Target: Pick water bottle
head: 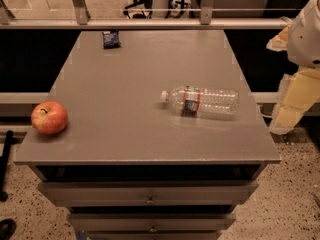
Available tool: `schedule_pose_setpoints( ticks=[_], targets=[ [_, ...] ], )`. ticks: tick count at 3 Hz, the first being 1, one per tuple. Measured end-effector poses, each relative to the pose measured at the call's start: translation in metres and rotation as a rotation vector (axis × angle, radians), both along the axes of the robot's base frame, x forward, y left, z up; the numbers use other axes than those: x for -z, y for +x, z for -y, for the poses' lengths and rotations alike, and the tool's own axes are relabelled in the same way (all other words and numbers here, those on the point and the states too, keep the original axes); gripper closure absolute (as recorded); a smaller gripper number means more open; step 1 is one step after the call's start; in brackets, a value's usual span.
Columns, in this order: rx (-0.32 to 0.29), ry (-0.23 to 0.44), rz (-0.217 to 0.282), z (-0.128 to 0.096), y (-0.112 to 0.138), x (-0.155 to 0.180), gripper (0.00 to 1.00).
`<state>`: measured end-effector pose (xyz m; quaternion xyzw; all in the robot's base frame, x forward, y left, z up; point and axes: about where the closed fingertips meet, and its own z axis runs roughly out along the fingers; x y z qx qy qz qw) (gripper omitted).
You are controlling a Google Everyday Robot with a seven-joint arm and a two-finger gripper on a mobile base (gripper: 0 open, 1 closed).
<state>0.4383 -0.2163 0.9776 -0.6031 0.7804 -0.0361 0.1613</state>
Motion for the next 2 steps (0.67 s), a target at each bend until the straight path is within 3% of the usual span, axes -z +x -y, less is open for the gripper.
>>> schedule_pose_setpoints(
  ticks=[1,2],
  targets=[
    [-0.002,0.003,0.007,-0.001,0.002,0.001,0.0],
    [-0.018,0.044,0.009,-0.012,0.025,0.022,0.0]
  ],
)
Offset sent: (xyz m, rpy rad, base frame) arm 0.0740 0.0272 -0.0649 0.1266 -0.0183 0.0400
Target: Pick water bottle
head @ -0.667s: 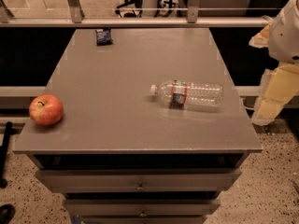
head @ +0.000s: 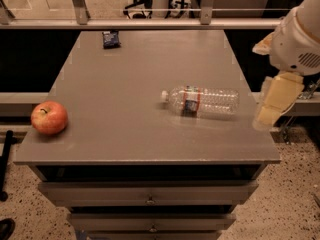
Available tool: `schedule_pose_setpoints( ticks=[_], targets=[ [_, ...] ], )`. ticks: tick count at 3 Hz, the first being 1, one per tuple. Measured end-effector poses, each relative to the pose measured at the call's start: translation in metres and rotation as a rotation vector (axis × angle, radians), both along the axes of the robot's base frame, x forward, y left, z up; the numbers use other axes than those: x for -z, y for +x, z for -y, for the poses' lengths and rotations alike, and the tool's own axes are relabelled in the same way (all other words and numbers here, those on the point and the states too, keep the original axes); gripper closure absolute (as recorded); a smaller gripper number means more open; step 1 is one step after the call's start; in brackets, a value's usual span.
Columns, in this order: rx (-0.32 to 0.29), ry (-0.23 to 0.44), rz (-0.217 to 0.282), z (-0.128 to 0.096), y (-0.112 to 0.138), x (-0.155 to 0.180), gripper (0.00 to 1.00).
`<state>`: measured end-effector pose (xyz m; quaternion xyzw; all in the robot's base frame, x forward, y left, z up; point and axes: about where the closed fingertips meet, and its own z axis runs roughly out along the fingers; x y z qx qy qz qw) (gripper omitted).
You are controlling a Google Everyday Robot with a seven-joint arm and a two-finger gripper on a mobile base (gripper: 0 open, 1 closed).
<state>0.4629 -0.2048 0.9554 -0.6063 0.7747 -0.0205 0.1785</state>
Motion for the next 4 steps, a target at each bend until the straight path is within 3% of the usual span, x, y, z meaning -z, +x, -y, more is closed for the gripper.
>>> schedule_pose_setpoints(
  ticks=[2,4],
  targets=[
    [-0.05,0.13,0.017,-0.032,0.081,0.061,0.0],
    [-0.038,0.208,-0.05,-0.043,0.115,0.108,0.02]
  ],
)
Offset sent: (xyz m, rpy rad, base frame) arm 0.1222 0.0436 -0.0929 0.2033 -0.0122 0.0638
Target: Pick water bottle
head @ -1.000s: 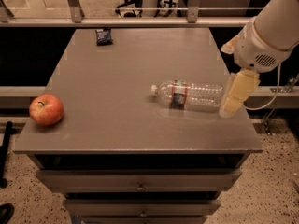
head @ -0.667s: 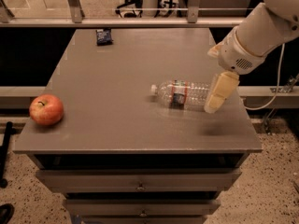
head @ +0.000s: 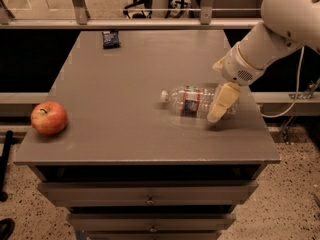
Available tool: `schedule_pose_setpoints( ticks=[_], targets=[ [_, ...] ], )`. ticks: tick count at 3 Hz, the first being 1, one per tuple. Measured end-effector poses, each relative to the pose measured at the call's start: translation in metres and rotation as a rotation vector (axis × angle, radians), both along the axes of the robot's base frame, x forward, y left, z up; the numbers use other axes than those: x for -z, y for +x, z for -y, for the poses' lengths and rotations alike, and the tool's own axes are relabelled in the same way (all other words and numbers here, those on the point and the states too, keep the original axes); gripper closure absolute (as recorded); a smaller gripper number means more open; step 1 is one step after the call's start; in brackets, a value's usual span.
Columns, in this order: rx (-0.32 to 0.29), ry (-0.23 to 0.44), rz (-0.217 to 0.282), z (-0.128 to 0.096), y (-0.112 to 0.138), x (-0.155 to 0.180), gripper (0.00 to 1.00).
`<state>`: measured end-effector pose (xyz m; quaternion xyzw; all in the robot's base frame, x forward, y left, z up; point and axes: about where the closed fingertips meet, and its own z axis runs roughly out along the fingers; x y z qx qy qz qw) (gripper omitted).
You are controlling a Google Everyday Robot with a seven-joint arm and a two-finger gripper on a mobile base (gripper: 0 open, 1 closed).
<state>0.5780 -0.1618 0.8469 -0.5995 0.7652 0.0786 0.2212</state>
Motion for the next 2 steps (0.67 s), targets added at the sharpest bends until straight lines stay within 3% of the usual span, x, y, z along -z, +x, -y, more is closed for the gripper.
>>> schedule_pose_setpoints(
  ticks=[2],
  targets=[
    [-0.002,0.024,-0.043,-0.0053,0.0001,-0.0019,0.48]
  ],
)
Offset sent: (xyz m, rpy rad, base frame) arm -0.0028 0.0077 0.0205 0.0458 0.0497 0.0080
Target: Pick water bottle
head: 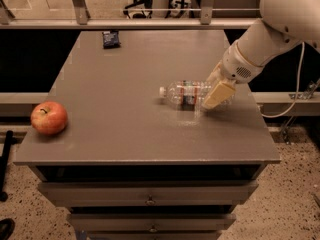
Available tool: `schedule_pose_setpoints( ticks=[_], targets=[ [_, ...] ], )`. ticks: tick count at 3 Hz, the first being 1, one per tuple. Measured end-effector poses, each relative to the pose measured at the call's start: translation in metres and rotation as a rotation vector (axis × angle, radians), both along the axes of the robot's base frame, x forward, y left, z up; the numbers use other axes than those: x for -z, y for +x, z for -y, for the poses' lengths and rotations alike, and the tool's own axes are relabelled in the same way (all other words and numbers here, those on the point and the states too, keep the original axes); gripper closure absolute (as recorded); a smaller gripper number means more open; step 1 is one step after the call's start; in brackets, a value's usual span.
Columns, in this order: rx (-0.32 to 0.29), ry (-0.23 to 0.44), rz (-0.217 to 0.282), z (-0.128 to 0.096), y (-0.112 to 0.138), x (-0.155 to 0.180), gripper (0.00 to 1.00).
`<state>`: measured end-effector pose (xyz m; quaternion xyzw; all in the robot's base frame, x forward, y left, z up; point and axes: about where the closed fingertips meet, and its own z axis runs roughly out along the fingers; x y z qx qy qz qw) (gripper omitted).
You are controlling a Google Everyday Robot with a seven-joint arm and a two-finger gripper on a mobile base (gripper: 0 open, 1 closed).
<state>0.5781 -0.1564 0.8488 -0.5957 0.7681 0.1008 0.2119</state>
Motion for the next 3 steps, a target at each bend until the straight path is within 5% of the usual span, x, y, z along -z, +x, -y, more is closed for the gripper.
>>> schedule_pose_setpoints(
  ticks=[2,3],
  targets=[
    [-0.033,0.13,0.004,-0.003,-0.005,-0.036,0.95],
    [-0.034,0.351,0.017,-0.005,-0.001,-0.068,1.0]
  ],
)
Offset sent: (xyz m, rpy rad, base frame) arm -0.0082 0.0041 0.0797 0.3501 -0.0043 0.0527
